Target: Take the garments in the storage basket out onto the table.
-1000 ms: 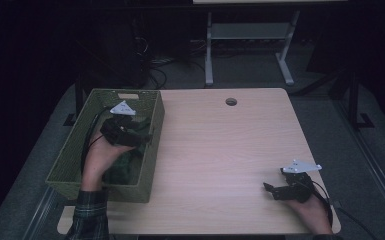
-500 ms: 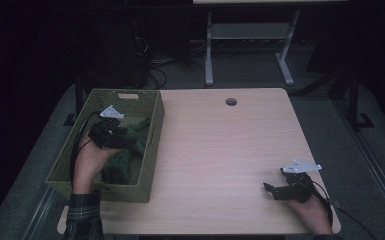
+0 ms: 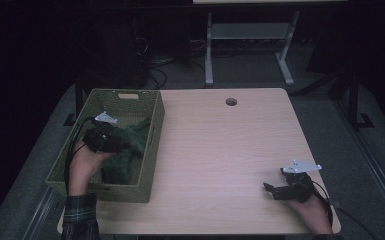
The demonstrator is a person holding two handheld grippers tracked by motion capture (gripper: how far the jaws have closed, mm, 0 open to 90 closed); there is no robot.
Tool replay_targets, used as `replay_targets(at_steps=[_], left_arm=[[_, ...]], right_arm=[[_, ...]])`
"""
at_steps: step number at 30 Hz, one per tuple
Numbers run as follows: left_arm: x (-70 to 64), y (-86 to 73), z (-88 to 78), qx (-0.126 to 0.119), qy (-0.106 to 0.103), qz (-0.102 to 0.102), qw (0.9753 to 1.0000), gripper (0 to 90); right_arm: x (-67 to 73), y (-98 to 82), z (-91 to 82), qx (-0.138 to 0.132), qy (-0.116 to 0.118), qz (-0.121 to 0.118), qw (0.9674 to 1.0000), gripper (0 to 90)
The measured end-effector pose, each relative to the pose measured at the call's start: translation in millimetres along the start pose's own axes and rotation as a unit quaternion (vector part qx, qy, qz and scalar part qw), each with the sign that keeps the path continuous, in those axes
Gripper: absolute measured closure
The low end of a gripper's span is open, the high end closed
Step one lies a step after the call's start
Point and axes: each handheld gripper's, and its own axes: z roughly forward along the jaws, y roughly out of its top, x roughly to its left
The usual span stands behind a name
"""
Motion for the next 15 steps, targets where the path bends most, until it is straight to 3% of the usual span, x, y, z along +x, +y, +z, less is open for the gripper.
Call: replay_targets(at_steps=[5, 15], left_arm=[[4.7, -3.8, 9.2, 0.016, -0.004, -0.004, 0.9998, 53.4], [9.7, -7.6, 33.5, 0.062, 0.009, -0.004, 0.9980, 50.6]], right_arm=[[0.0, 0.0, 0.0, 0.000, 0.000, 0.000, 1.0000, 12.2], [-0.1, 0.0, 0.0, 0.000, 0.000, -0.001, 1.0000, 12.2]])
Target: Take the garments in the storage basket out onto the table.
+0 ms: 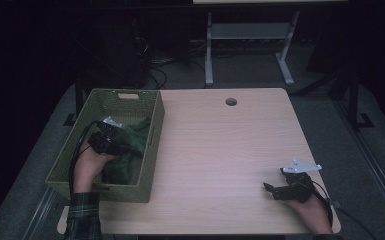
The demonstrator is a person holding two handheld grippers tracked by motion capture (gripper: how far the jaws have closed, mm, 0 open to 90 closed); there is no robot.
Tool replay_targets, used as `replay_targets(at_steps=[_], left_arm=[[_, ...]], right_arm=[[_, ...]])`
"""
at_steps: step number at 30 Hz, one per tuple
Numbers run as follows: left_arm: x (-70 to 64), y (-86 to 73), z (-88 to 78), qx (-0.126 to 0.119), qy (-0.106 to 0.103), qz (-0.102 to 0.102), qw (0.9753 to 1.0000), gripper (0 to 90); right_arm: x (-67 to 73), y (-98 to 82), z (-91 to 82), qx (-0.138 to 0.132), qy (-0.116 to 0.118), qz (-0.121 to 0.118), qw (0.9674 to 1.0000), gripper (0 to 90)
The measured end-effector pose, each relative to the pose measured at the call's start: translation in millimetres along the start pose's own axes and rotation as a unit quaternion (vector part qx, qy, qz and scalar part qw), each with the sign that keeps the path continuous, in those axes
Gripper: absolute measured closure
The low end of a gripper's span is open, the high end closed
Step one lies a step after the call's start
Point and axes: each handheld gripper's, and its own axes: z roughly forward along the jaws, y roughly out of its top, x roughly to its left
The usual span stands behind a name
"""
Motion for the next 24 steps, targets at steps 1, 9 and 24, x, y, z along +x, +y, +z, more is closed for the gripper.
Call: replay_targets(at_steps=[1, 9, 24], left_arm=[[0.3, -0.2, 2.0, 0.004, 0.002, -0.001, 1.0000, 48.9], [3.7, -1.4, 18.6, 0.037, 0.002, -0.002, 0.9993, 44.4], [5.9, -3.8, 32.1, 0.082, -0.009, -0.006, 0.9966, 66.2]], right_arm=[[0.1, 0.1, 0.0, 0.000, 0.000, 0.001, 1.0000, 12.2], [0.0, 0.0, 0.0, 0.000, 0.000, 0.000, 1.0000, 12.2], [0.1, 0.0, 0.0, 0.000, 0.000, 0.000, 1.0000, 12.2]])
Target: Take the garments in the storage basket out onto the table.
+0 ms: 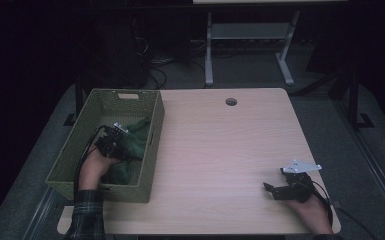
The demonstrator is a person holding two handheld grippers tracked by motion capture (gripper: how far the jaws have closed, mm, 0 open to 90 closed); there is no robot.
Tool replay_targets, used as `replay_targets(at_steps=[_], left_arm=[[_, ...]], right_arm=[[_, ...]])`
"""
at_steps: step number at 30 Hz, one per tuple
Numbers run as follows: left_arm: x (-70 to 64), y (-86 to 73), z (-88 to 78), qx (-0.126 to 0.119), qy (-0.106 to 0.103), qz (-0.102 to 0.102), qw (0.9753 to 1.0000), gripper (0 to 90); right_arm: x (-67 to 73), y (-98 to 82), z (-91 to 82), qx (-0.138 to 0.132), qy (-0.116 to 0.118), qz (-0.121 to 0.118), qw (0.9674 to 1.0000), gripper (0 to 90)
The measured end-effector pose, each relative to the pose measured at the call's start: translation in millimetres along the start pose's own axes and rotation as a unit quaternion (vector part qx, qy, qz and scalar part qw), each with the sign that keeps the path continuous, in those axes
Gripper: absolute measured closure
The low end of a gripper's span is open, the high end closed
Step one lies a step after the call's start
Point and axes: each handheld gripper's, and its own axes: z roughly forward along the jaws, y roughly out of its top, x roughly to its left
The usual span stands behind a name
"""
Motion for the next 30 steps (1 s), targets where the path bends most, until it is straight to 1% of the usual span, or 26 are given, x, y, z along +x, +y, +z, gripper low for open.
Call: replay_targets(at_steps=[1, 2, 4, 7, 10, 14, 16, 17, 18, 21, 23, 24, 30], left_arm=[[0.5, -0.1, -0.9, 0.001, -0.005, -0.005, 1.0000, 71.2], [1.4, 0.0, -1.7, 0.000, -0.006, -0.009, 0.9999, 72.1], [1.8, -0.1, -2.6, 0.000, -0.009, -0.011, 0.9999, 73.1], [2.1, -0.2, -5.9, -0.006, -0.008, -0.015, 0.9998, 74.4], [3.3, -1.1, -12.2, -0.020, -0.009, -0.021, 0.9995, 75.2], [5.9, -3.9, -22.1, -0.042, -0.017, -0.028, 0.9986, 76.0], [6.6, -5.4, -28.1, -0.056, -0.019, -0.033, 0.9977, 76.3], [7.4, -7.1, -35.3, -0.069, -0.021, -0.034, 0.9968, 76.4], [7.4, -7.1, -35.3, -0.069, -0.021, -0.034, 0.9968, 76.4], [7.7, -9.3, -45.9, -0.092, -0.022, -0.037, 0.9948, 76.6], [7.9, -10.3, -50.8, -0.102, -0.019, -0.037, 0.9939, 76.7], [7.8, -11.1, -53.9, -0.111, -0.019, -0.039, 0.9929, 76.9], [8.9, -14.7, -67.6, -0.142, -0.023, -0.040, 0.9887, 77.7]], right_arm=[[-0.1, -0.1, 0.0, 0.000, 0.000, -0.001, 1.0000, 12.2], [-0.1, -0.1, 0.0, 0.000, 0.000, -0.001, 1.0000, 12.2], [-0.1, -0.1, 0.0, 0.000, 0.000, -0.001, 1.0000, 12.2], [0.1, 0.0, 0.0, 0.000, 0.000, 0.001, 1.0000, 12.3], [-0.1, -0.1, 0.0, 0.000, 0.000, -0.001, 1.0000, 12.2], [0.0, 0.0, 0.0, 0.000, 0.000, 0.000, 1.0000, 12.2], [0.1, 0.0, 0.0, 0.000, 0.000, 0.001, 1.0000, 12.3], [0.0, -0.1, 0.0, 0.000, 0.000, 0.000, 1.0000, 12.3], [0.0, -0.1, 0.0, 0.000, 0.000, 0.000, 1.0000, 12.3], [-0.1, 0.0, 0.0, 0.000, 0.000, 0.000, 1.0000, 12.2], [-0.1, 0.0, 0.0, 0.000, 0.000, 0.000, 1.0000, 12.2], [-0.1, 0.0, 0.0, 0.000, 0.000, 0.000, 1.0000, 12.2], [0.1, 0.0, 0.0, 0.000, 0.000, 0.001, 1.0000, 12.2]])
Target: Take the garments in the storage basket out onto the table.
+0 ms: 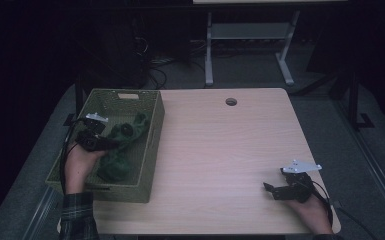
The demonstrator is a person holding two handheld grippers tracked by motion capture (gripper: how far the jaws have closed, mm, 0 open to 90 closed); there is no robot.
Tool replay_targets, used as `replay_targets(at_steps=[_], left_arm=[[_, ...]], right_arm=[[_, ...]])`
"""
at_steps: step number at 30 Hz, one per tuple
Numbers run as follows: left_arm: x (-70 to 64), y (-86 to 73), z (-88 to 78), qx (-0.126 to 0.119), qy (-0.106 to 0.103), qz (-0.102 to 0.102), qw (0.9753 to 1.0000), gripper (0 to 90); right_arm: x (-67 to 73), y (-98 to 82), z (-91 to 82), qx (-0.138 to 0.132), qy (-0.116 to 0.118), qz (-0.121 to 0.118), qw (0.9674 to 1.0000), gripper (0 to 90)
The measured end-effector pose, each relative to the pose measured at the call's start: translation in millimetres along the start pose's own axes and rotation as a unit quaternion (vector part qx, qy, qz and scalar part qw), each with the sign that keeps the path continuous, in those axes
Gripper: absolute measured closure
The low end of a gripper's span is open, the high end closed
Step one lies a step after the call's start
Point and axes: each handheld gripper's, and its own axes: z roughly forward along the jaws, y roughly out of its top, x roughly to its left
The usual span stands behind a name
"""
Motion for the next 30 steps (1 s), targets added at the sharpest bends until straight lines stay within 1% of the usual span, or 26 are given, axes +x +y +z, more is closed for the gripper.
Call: replay_targets(at_steps=[2, 3, 4, 5, 8, 10, 12, 14, 17, 19, 21, 26, 30], left_arm=[[0.7, -0.2, -6.5, -0.014, -0.001, -0.003, 0.9999, 78.0], [0.7, -0.2, -6.5, -0.014, -0.001, -0.003, 0.9999, 78.2], [1.4, -0.3, -11.2, -0.026, -0.002, -0.006, 0.9996, 78.3], [1.4, -0.3, -11.2, -0.026, -0.002, -0.006, 0.9996, 78.4], [5.0, 0.4, -19.0, -0.048, -0.015, -0.012, 0.9987, 78.6], [7.0, 1.0, -23.4, -0.061, -0.022, -0.013, 0.9978, 78.8], [7.6, 1.3, -26.8, -0.072, -0.028, -0.015, 0.9969, 79.0], [9.2, 1.5, -29.9, -0.078, -0.033, -0.015, 0.9963, 79.2], [11.5, 2.3, -33.6, -0.098, -0.044, -0.026, 0.9938, 79.5], [12.5, 3.5, -36.6, -0.109, -0.050, -0.026, 0.9924, 79.7], [11.7, 5.5, -40.4, -0.121, -0.052, -0.030, 0.9909, 79.9], [9.6, 13.0, -51.8, -0.143, -0.055, -0.028, 0.9878, 80.1], [7.3, 19.6, -59.7, -0.155, -0.059, -0.023, 0.9860, 80.1]], right_arm=[[-0.1, 0.0, 0.0, 0.000, 0.000, -0.001, 1.0000, 12.3], [-0.1, 0.0, 0.0, 0.000, 0.000, -0.001, 1.0000, 12.3], [-0.1, 0.0, 0.0, 0.000, 0.000, -0.001, 1.0000, 12.3], [-0.1, 0.0, 0.0, 0.000, 0.000, -0.001, 1.0000, 12.3], [-0.2, -0.1, 0.0, -0.001, -0.001, -0.001, 1.0000, 12.7], [0.2, 0.2, 0.2, -0.001, -0.002, 0.002, 1.0000, 12.7], [0.2, 0.2, 0.2, -0.001, -0.002, 0.002, 1.0000, 12.7], [0.2, 0.2, 0.2, -0.001, -0.002, 0.002, 1.0000, 12.7], [0.2, 0.2, 0.2, -0.001, -0.002, 0.002, 1.0000, 12.7], [0.2, 0.2, 0.2, -0.001, -0.002, 0.002, 1.0000, 12.7], [0.2, 0.2, 0.2, -0.001, -0.002, 0.002, 1.0000, 12.7], [0.3, 0.2, 0.2, -0.001, -0.002, 0.002, 1.0000, 12.7], [0.2, 0.2, 0.2, -0.001, -0.002, 0.002, 1.0000, 12.7]])
